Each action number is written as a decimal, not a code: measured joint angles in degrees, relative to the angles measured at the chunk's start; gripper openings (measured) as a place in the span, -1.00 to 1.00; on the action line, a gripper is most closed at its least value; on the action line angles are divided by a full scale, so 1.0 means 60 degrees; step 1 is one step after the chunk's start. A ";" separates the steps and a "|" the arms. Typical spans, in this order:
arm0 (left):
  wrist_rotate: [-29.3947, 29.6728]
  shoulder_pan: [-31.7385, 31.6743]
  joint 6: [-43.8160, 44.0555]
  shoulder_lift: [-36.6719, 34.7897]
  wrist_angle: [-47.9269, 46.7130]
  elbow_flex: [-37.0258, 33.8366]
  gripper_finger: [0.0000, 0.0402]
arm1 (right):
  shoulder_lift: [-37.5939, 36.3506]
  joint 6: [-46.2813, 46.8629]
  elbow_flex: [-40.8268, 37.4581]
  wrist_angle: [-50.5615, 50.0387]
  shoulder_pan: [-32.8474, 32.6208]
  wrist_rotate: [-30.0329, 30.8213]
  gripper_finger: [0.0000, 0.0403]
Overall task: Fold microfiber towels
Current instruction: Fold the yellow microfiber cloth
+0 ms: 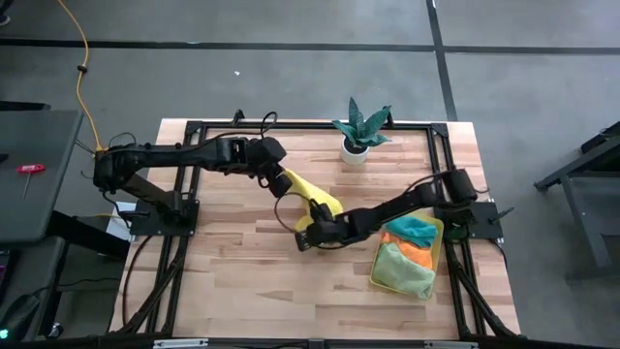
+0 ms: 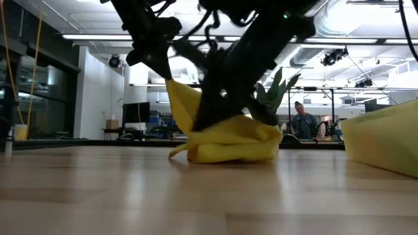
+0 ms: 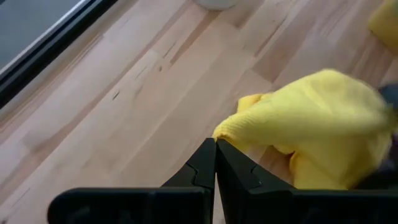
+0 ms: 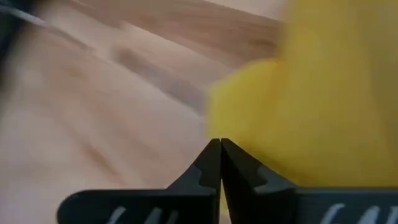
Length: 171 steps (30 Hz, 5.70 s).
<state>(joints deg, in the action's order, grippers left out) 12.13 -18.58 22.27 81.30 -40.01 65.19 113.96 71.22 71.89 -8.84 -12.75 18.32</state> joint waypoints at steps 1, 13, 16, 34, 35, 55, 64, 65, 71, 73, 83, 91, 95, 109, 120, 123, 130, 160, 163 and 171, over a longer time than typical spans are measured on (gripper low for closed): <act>-0.0056 -0.0033 -0.0065 0.0000 -0.0091 0.0000 -1.00 | 0.0133 -0.0070 0.0294 -0.0752 0.0008 0.0027 -1.00; -0.0522 -0.0391 -0.0490 -0.0459 -0.2434 0.0007 -1.00 | 0.0494 -0.6147 0.1976 -0.5405 0.0255 -0.1870 -1.00; -0.0652 -0.0217 -0.0211 -0.0632 -0.3256 0.0004 -1.00 | 0.0494 -0.8569 0.2026 -0.6762 0.0358 -0.1956 -1.00; -0.1663 0.1485 0.1365 -0.0784 -0.3516 0.0004 -1.00 | -0.1880 -0.8659 0.0475 -0.5462 0.0673 -0.2721 -1.00; -0.1659 0.1482 0.1365 -0.0784 -0.3522 0.0004 -1.00 | -0.2193 -0.7980 -0.0018 -0.4780 0.0504 -0.2733 -1.00; -0.1659 0.1471 0.1445 -0.0784 -0.3286 0.0004 -1.00 | -0.0677 -0.7510 0.0890 -0.3558 -0.1020 -0.0935 -0.24; -0.1663 0.1471 0.1401 -0.0780 -0.3294 0.0004 -1.00 | -0.1245 -0.3955 -0.0680 -0.3802 -0.1193 -0.0134 0.05; -0.1663 0.1471 0.1372 -0.0783 -0.3294 0.0001 -1.00 | -0.1448 -0.3681 -0.1016 -0.3275 -0.1217 -0.0101 0.05; -0.1663 0.1471 0.1369 -0.0780 -0.3268 0.0003 -1.00 | -0.1731 -0.2036 -0.2111 -0.1331 -0.0949 0.0281 -0.01; -0.1663 0.1471 0.1369 -0.0784 -0.3255 0.0003 -1.00 | -0.1580 -0.1718 -0.2300 -0.0885 -0.0865 0.0311 -0.03; -0.1663 0.1471 0.1367 -0.0780 -0.3179 0.0000 -1.00 | -0.1295 -0.0877 -0.2642 0.0299 -0.0569 0.0917 -0.07; -0.1659 0.1467 0.1343 -0.0784 -0.3086 0.0000 -1.00 | -0.1082 -0.0728 -0.2636 0.0971 -0.0134 0.0909 -0.09; -0.1656 0.1471 0.1283 -0.0783 -0.3076 0.0000 -1.00 | -0.1083 -0.0691 -0.2637 0.1121 -0.0062 0.0770 -0.25; -0.1301 0.1303 0.0595 -0.0963 -0.3152 0.0001 -1.00 | -0.2700 -0.2130 -0.2519 0.0022 0.0161 -0.0944 -0.98; -0.1117 0.0397 0.0073 -0.3509 -0.3345 0.0004 -1.00 | -0.4653 -0.6359 0.0425 -0.6236 0.1489 -0.2649 -1.00; -0.1026 0.0231 -0.0095 -0.4215 -0.3570 0.0038 -1.00 | -0.4567 -0.7634 0.1718 -0.7815 0.1938 -0.2805 -1.00; 0.0292 -0.0431 -0.1447 -0.4671 -0.4311 0.1371 -1.00 | -0.4537 -0.9250 0.3863 -0.9317 0.3274 -0.2305 -1.00; 0.0226 0.0284 -0.0094 -0.5682 -0.6573 -0.1776 -1.00 | -0.4540 -0.7978 -0.0608 -0.5330 0.1615 -0.3066 -1.00; -0.0268 0.0711 0.0506 -0.5677 -0.5960 -0.2413 -1.00 | -0.4540 -0.7744 -0.1080 -0.4190 0.1534 -0.3248 -1.00; -0.0404 0.1670 0.1715 -0.5640 -0.4897 -0.3085 -1.00 | -0.3412 -0.7422 -0.1247 -0.1223 0.2349 -0.3282 -1.00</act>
<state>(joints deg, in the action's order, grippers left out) 9.71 -8.56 32.56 47.46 -69.38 46.68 93.49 26.69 64.41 -16.17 1.34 -1.38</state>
